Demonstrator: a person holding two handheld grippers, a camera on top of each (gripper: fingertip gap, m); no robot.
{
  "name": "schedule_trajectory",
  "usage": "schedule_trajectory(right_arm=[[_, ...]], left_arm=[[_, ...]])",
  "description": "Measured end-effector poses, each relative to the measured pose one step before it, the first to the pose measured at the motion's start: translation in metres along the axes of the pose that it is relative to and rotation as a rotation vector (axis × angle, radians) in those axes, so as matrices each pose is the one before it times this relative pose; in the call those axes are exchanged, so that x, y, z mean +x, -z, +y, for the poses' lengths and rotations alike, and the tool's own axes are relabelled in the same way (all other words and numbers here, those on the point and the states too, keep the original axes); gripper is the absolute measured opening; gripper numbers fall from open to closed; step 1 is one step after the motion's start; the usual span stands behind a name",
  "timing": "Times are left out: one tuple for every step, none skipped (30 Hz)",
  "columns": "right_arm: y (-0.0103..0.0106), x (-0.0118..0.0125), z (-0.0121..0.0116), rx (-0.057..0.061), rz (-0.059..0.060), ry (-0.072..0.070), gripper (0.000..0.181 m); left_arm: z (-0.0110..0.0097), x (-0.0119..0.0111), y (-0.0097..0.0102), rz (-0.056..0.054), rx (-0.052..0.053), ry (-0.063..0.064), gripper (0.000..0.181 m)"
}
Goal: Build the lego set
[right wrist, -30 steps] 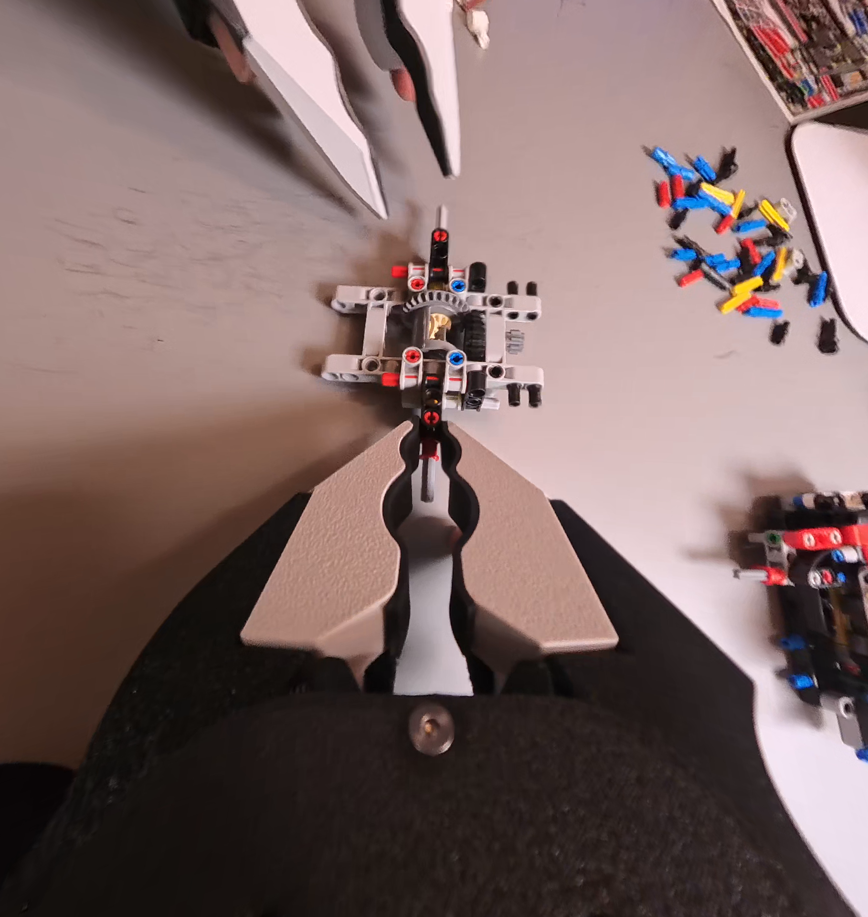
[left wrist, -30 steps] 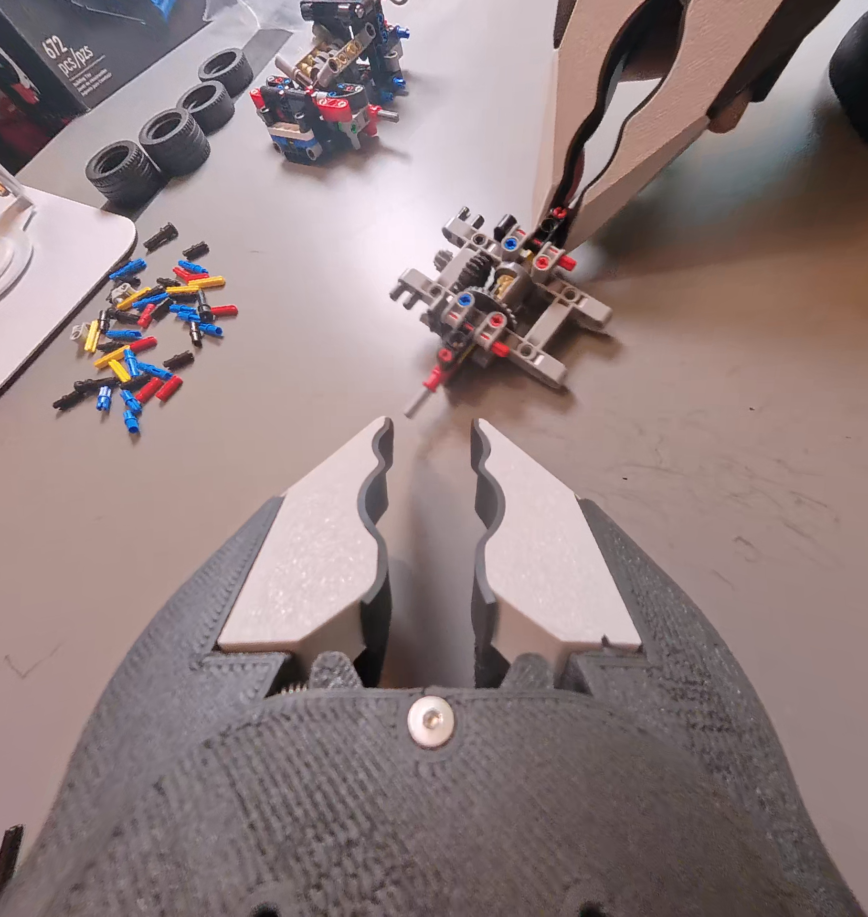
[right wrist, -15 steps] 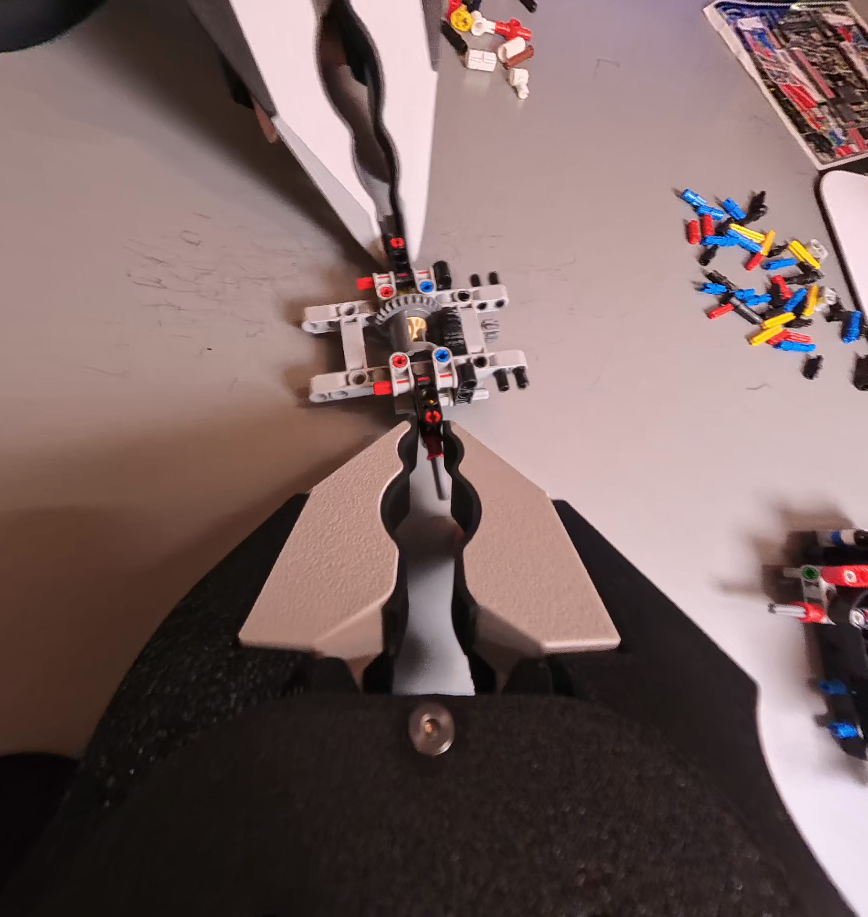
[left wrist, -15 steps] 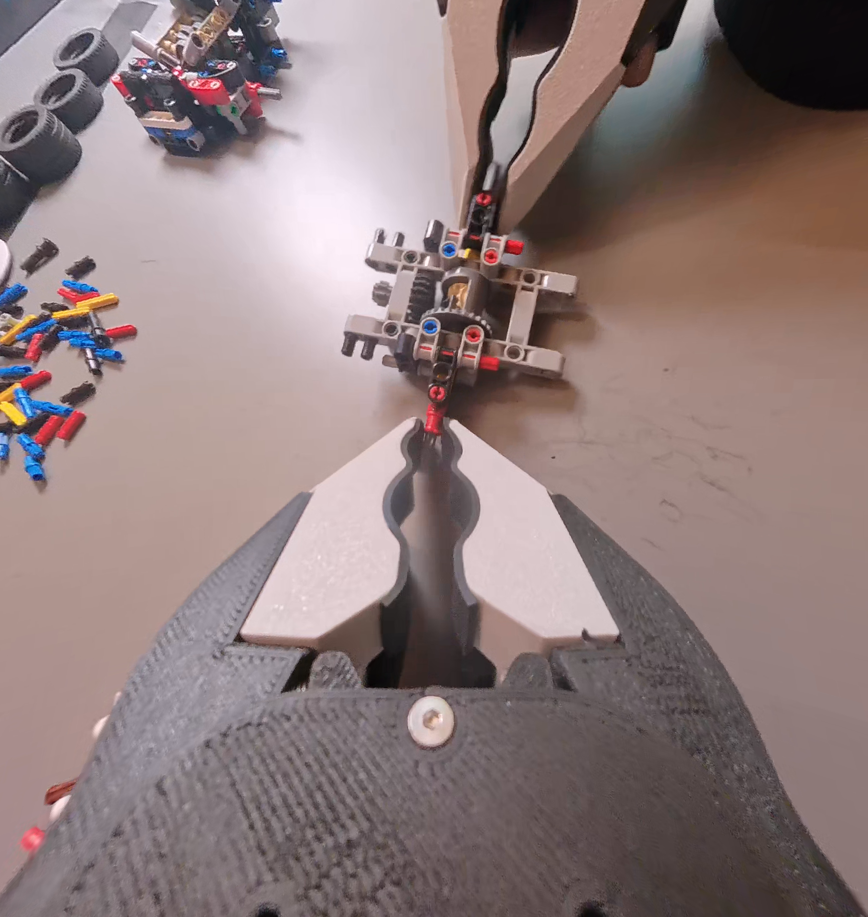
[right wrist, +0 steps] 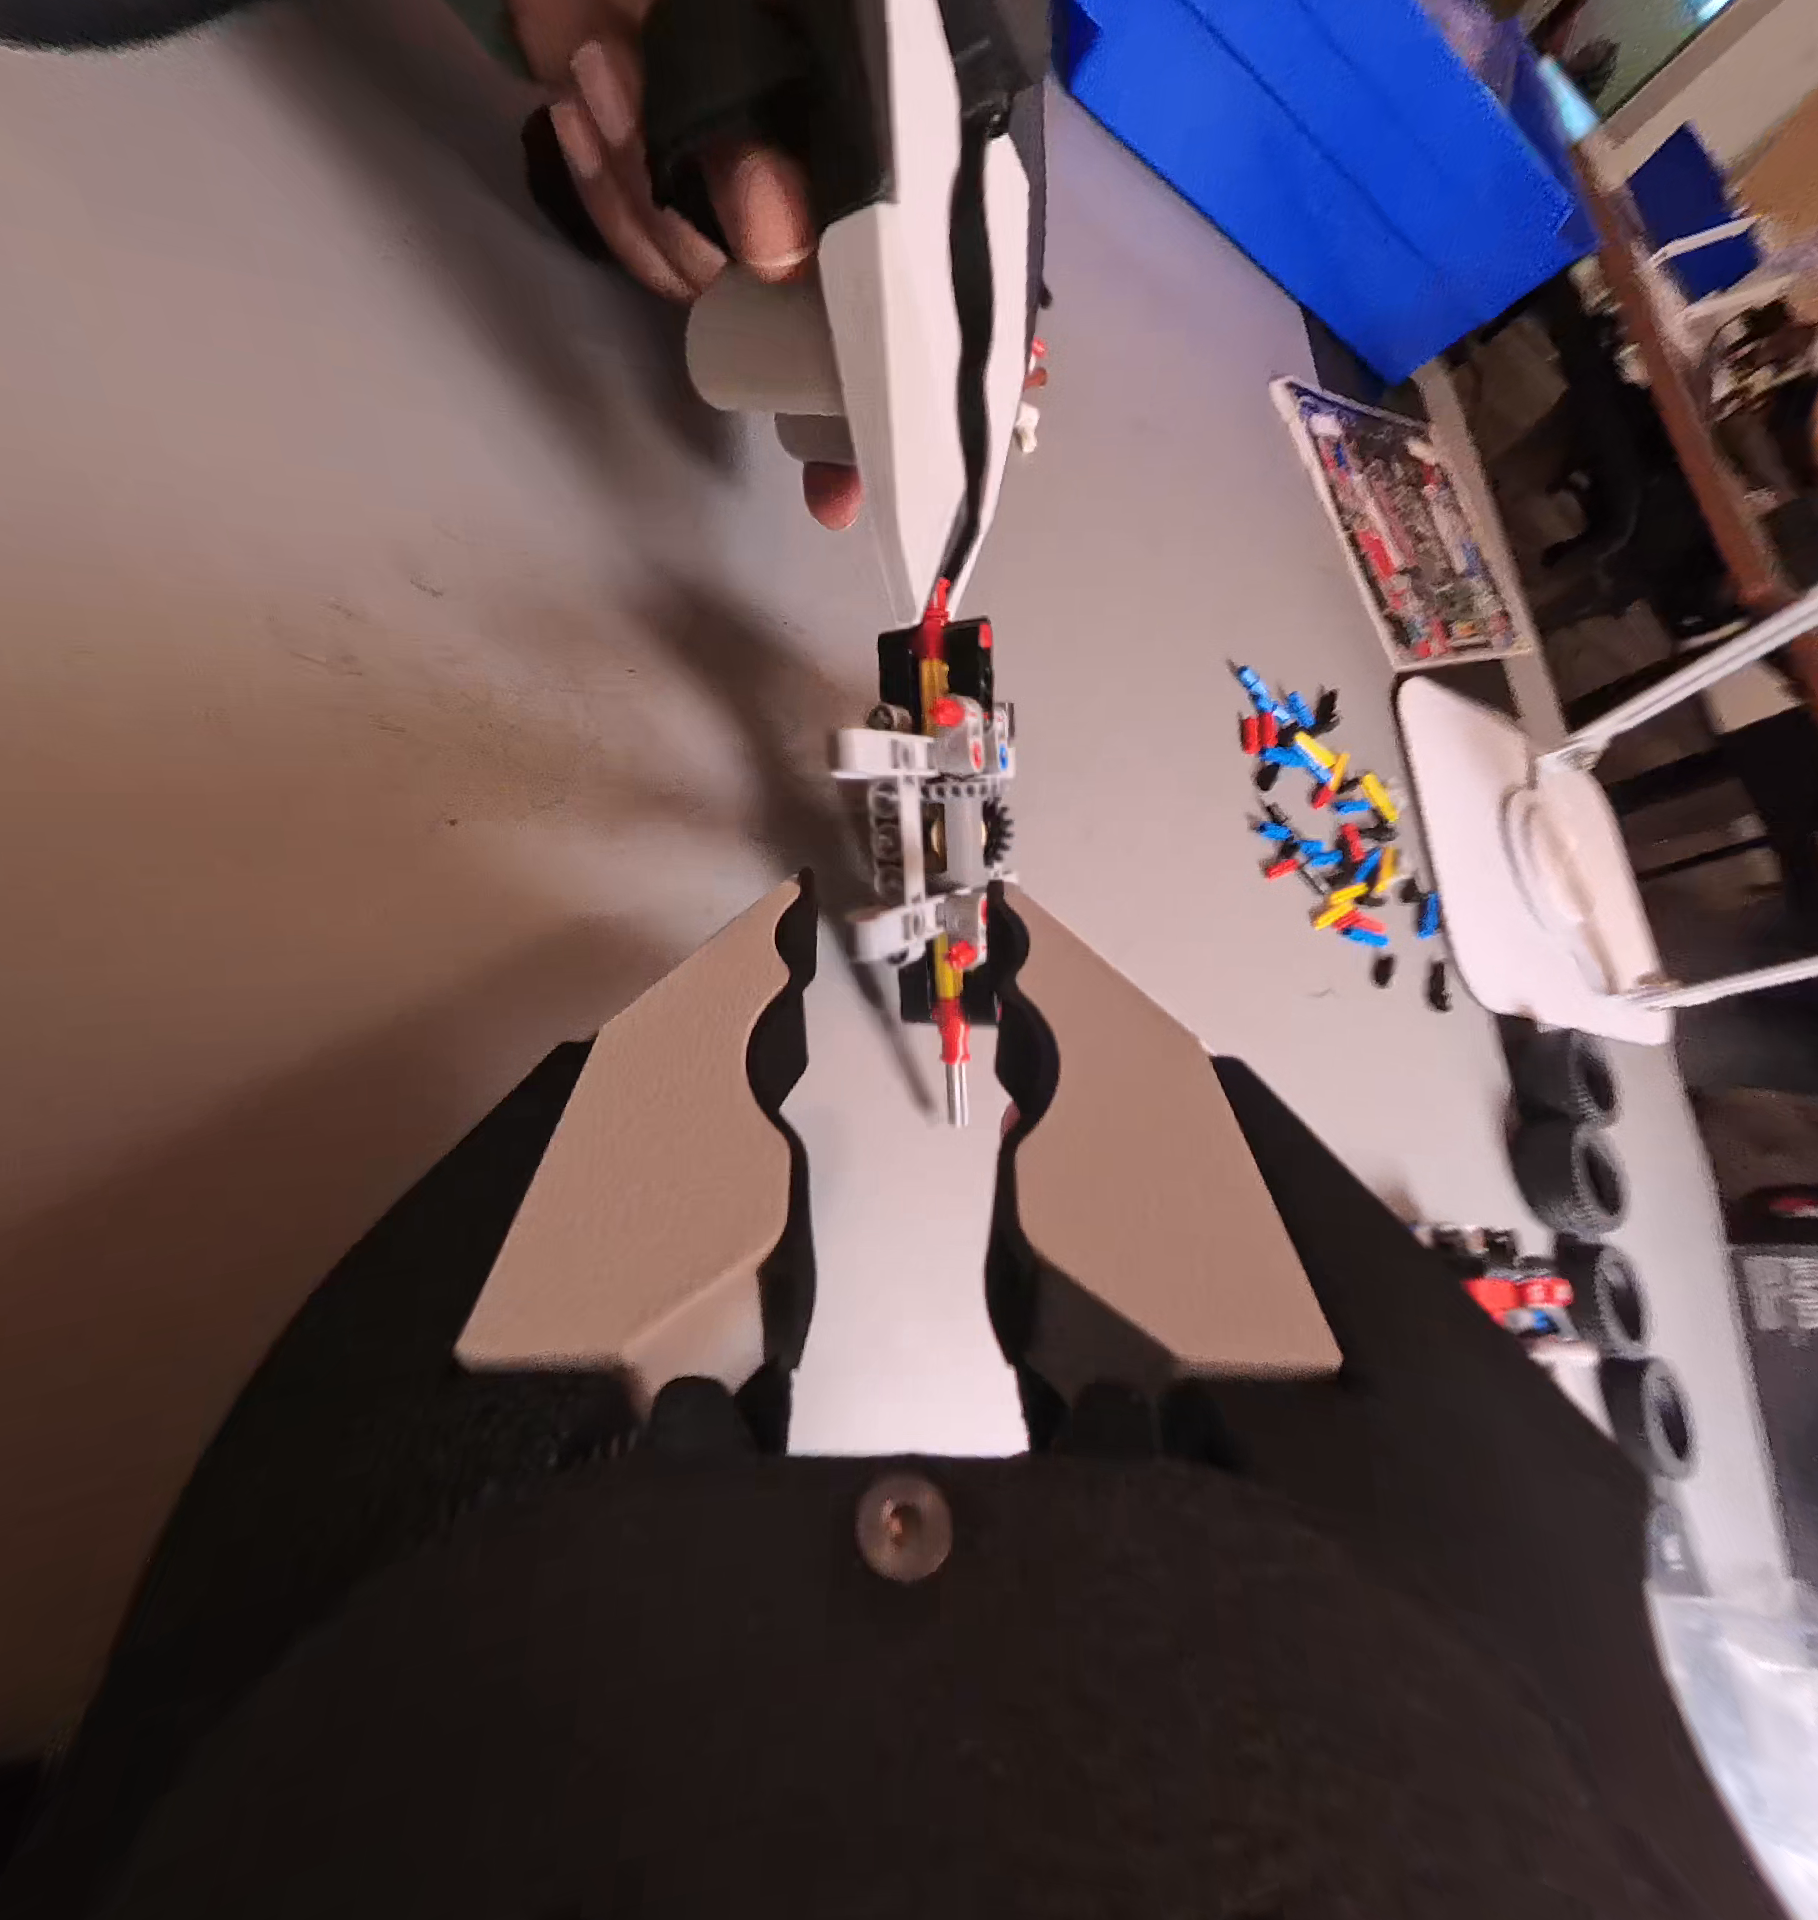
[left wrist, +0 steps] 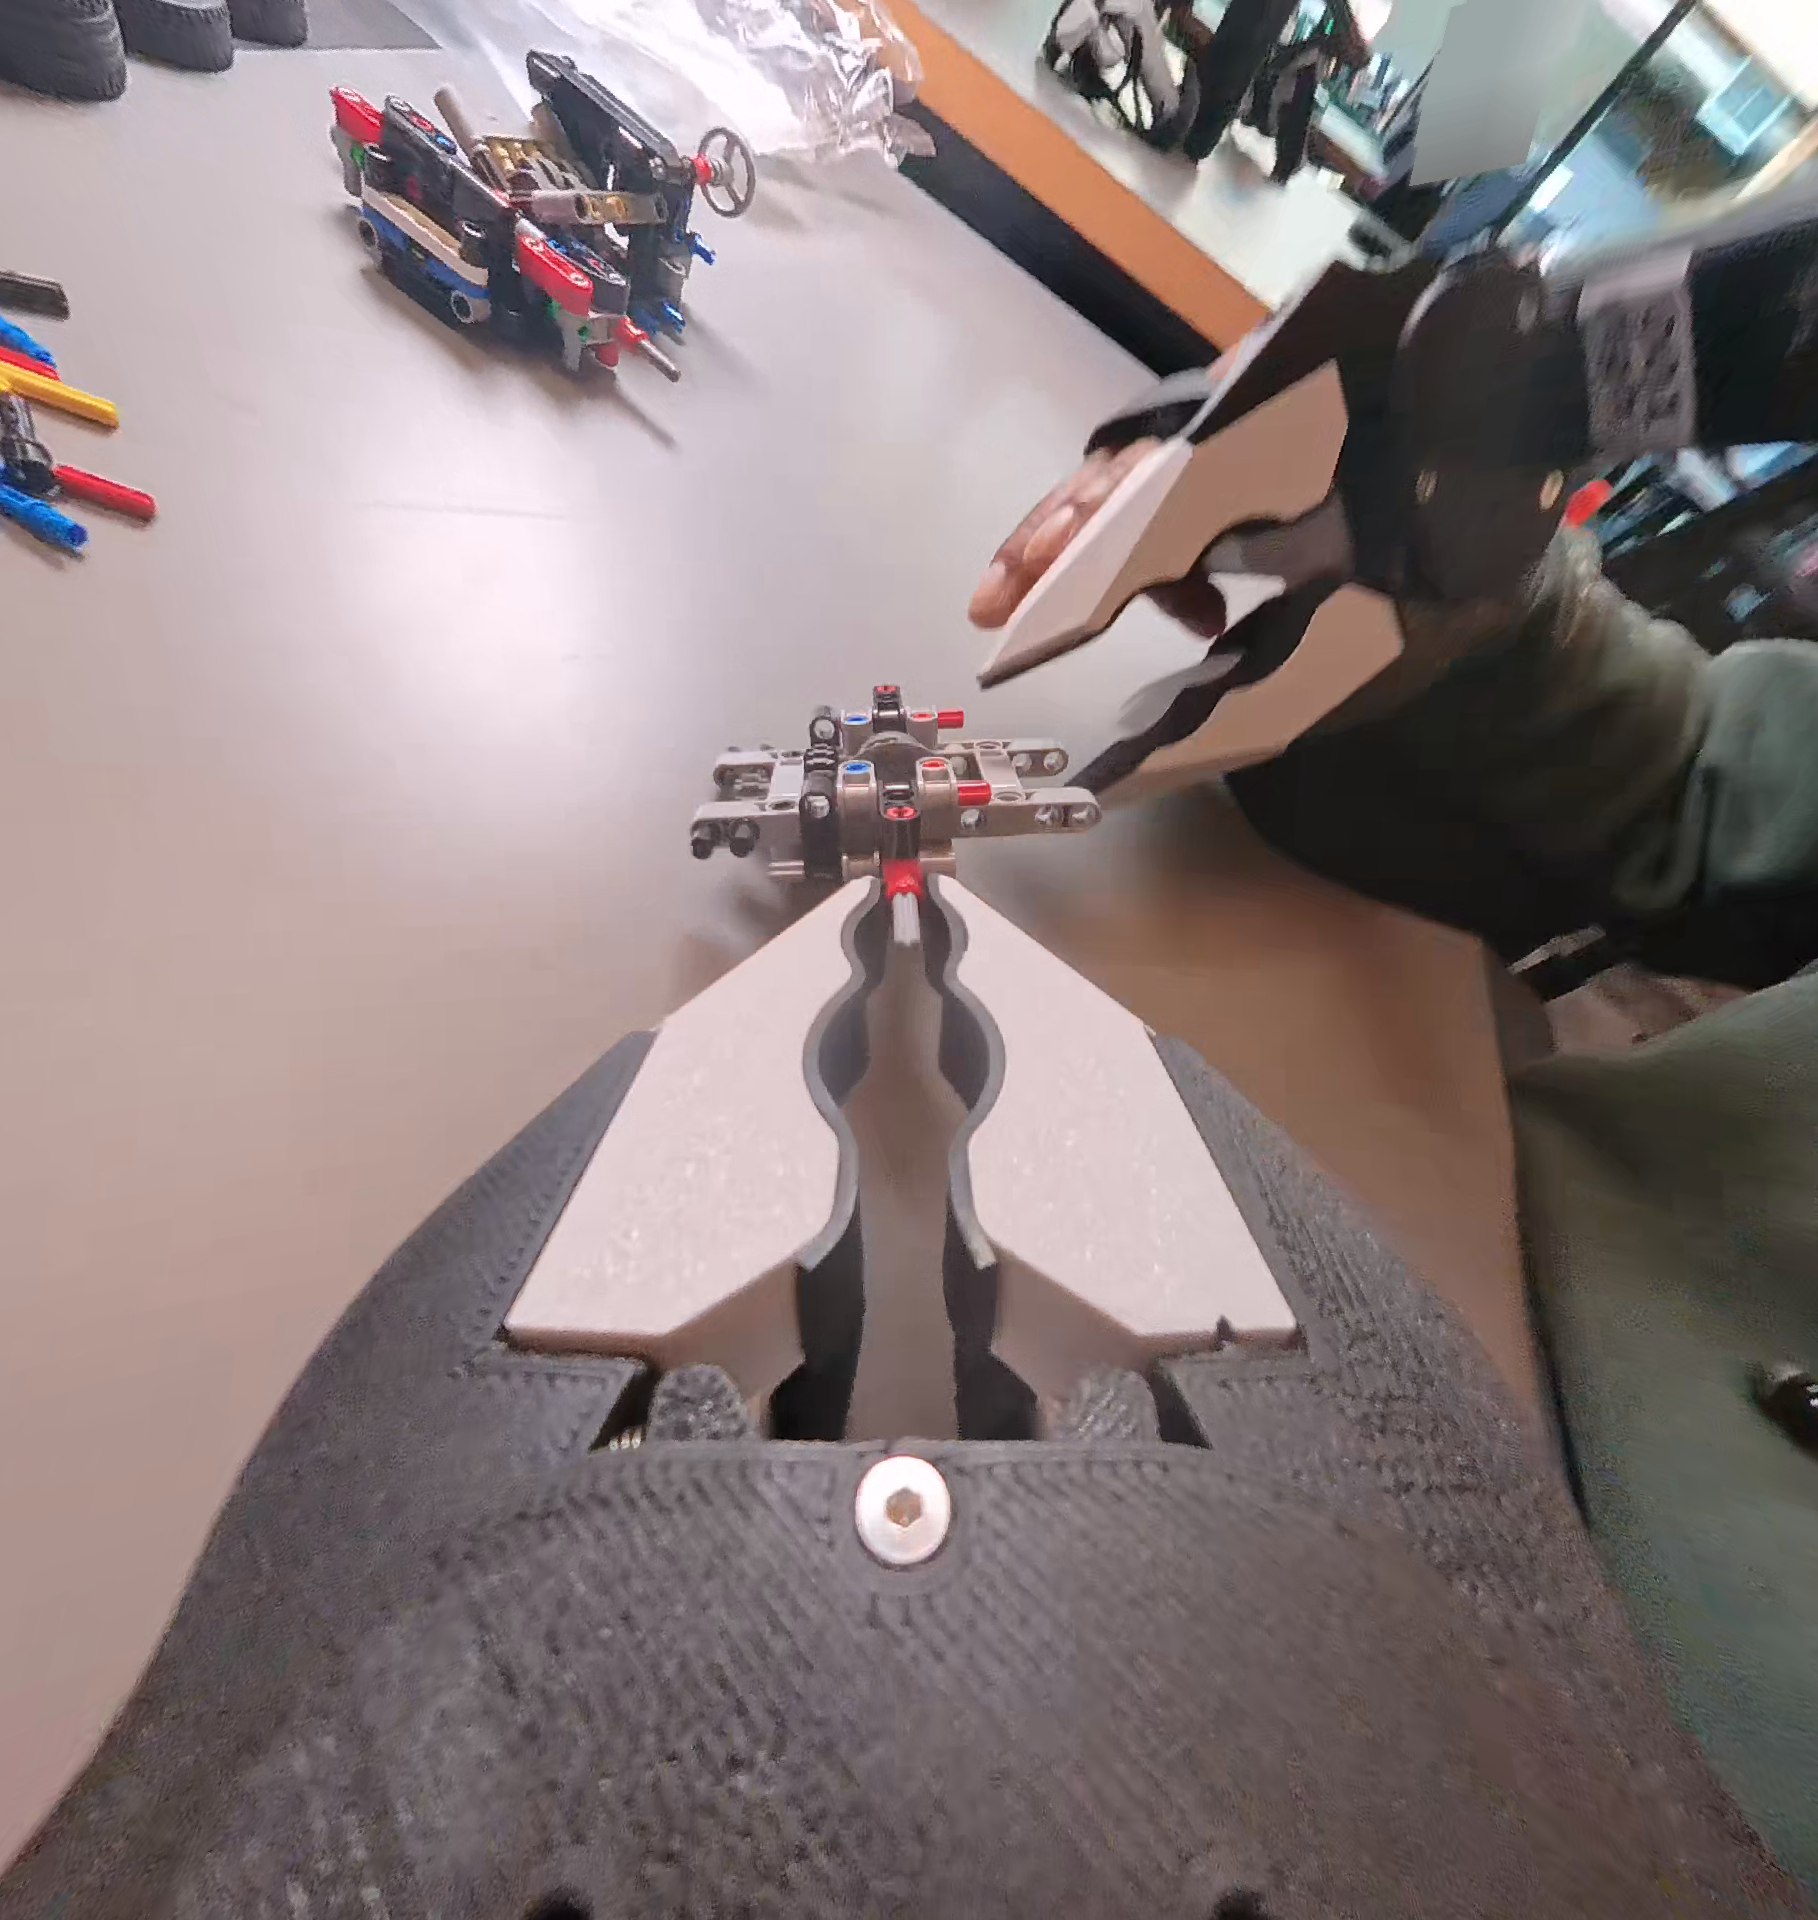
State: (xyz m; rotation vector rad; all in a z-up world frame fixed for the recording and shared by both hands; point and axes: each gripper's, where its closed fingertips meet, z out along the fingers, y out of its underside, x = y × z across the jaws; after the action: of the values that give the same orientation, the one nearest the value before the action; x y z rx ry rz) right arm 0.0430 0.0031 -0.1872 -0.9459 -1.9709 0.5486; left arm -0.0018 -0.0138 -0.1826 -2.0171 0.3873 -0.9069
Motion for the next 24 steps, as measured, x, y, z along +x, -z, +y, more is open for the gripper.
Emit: schedule_trajectory(right_arm=[[-0.00419,-0.00087,-0.00219,-0.0002,0.0232,0.0395,0.031],[-0.00310,-0.00080,-0.00296,0.0037,0.0195,0.0333,0.031],[-0.00219,0.00162,-0.00355,0.0077,0.0293,0.0245,0.028],[-0.00189,0.00206,-0.00224,0.0013,0.0257,0.0167,0.025],[-0.00169,0.00290,-0.00003,-0.0079,0.0263,0.0092,0.021],[-0.00106,0.00471,0.00057,-0.0057,0.0369,0.0071,0.018],[0.00023,0.00402,-0.00076,0.0088,0.0269,-0.0015,0.015],[0.00064,0.00198,-0.00143,0.0162,0.0006,-0.0364,0.012],[0.00086,0.00238,-0.00174,0.0194,-0.0121,-0.0754,0.009],[0.00111,0.00075,-0.00255,0.0276,-0.0332,-0.0999,0.006],[0.00145,0.00254,-0.00301,0.0328,-0.0274,-0.1096,0.005],[0.00165,0.00467,-0.00245,0.0296,-0.0152,-0.1064,0.005],[0.00151,0.00488,-0.00113,0.0186,-0.0153,-0.1024,0.005],[0.00161,0.00463,-0.00127,0.0189,-0.0155,-0.1000,0.006],[0.00149,0.00440,-0.00216,0.0238,-0.0155,-0.1030,0.006],[0.00139,0.00264,-0.00202,0.0218,-0.0248,-0.1010,0.006],[0.00125,0.00193,-0.00275,0.0255,-0.0262,-0.0967,0.005],[0.00121,0.00134,-0.00286,0.0261,-0.0268,-0.0922,0.006],[0.00097,-0.00015,-0.00248,0.0220,-0.0337,-0.0847,0.006],[0.00111,-0.00108,-0.00271,0.0236,-0.0365,-0.0781,0.005],[0.00094,-0.00149,-0.00297,0.0252,-0.0357,-0.0716,0.005],[0.00065,-0.00208,-0.00263,0.0215,-0.0365,-0.0658,0.005],[0.00042,-0.00203,-0.00183,0.0163,-0.0337,-0.0608,0.005],[0.00041,-0.00149,-0.00191,0.0175,-0.0280,-0.0552,0.005]], left_arm=[[-0.00242,-0.00013,0.00090,0.0090,0.0174,0.0303,0.004],[-0.00214,-0.00018,0.00103,0.0076,0.0155,0.0286,0.003],[-0.00167,0.00058,0.00097,0.0112,0.0131,0.0239,0.003],[-0.00167,0.00147,0.00080,0.0154,0.0119,0.0192,0.003],[-0.00195,0.00213,0.00071,0.0183,0.0126,0.0165,0.004],[-0.00204,0.00236,0.00059,0.0185,0.0123,0.0145,0.003],[-0.00184,0.00172,0.00069,0.0131,0.0103,0.0115,0.003],[-0.00166,0.00078,0.00075,0.0067,0.0100,0.0059,0.004],[-0.00273,0.00159,0.00093,0.0088,0.0161,-0.0019,0.004],[-0.00459,0.00254,0.00139,0.0132,0.0269,-0.0074,0.004],[-0.00618,0.00305,0.00213,0.0135,0.0342,-0.0114,0.006],[-0.00648,0.00239,0.00220,0.0087,0.0328,-0.0153,0.015],[-0.00532,0.00159,0.00225,0.0024,0.0240,-0.0197,0.026],[-0.00381,0.00039,0.00182,-0.0047,0.0151,-0.0252,0.034],[-0.00207,-0.00123,0.00139,-0.0155,0.0061,-0.0284,0.038],[-0.00002,-0.00233,0.00066,-0.0219,-0.0039,-0.0295,0.042],[0.00168,-0.00212,-0.00014,-0.0194,-0.0128,-0.0280,0.045],[0.00303,-0.00144,-0.00094,-0.0149,-0.0183,-0.0222,0.046],[0.00327,-0.00078,-0.00141,-0.0095,-0.0185,-0.0152,0.046],[0.00281,0.00022,-0.00170,-0.0031,-0.0143,-0.0096,0.045],[0.00209,0.00059,-0.00165,-0.0001,-0.0101,-0.0058,0.044],[0.00156,0.00065,-0.00129,-0.0003,-0.0070,-0.0055,0.042],[0.00069,0.00050,-0.00080,-0.0002,-0.0029,-0.0079,0.041],[-0.00069,0.00099,-0.00021,0.0009,0.0036,-0.0100,0.039]])
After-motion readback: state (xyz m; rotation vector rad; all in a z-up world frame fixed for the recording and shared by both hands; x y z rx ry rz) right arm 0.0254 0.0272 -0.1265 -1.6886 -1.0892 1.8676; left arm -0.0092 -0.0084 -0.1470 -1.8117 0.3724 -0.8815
